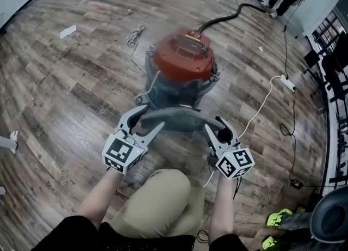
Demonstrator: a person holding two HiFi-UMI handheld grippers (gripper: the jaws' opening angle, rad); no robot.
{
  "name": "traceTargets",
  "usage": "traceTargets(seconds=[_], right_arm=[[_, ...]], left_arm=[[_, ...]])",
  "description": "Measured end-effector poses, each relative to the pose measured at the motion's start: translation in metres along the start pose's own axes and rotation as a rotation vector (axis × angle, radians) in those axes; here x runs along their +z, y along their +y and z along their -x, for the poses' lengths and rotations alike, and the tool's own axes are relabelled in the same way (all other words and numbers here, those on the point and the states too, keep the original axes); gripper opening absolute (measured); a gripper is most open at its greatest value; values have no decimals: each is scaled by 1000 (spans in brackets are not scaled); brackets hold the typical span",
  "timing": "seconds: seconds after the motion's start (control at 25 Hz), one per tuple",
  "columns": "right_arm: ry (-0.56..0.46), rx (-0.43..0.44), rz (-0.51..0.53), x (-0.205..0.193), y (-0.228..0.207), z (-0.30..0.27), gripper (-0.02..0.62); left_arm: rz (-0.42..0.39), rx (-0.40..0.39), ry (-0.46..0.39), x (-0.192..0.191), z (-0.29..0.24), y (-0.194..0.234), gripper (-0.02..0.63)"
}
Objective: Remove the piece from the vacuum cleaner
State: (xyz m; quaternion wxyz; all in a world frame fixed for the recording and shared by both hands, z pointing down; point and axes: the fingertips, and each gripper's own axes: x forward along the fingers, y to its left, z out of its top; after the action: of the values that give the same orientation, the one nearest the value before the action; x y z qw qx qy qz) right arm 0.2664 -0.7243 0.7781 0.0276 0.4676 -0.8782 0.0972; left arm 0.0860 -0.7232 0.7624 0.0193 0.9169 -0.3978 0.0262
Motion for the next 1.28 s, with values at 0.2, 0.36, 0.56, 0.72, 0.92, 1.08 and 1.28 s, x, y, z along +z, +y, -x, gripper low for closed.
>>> traceTargets(seconds=[0.2, 0.36, 0.56, 0.72, 0.92, 1.08, 1.28], right_arm=[[14, -17, 42, -5, 9, 9, 36], [11, -34, 74, -6, 19, 18, 26], [-1, -31, 75, -3, 33, 30, 25], [-31, -57, 18, -11, 41, 50, 25], [-30, -84, 32, -17, 47, 71, 28], [-103, -105, -36, -1, 42, 73, 283], [-97, -79, -7, 2, 51, 71, 131]], left_arm=[[28, 18, 16, -3, 4, -3, 57], [58, 27, 19, -2, 7, -9, 43], [80, 54, -4, -1, 17, -10, 35], [104, 69, -35, -2, 32, -13, 35], [118, 33, -26, -6, 40, -28, 37], [164, 39, -60, -1, 38, -25, 237], [81, 15, -32, 5, 34, -34, 96]])
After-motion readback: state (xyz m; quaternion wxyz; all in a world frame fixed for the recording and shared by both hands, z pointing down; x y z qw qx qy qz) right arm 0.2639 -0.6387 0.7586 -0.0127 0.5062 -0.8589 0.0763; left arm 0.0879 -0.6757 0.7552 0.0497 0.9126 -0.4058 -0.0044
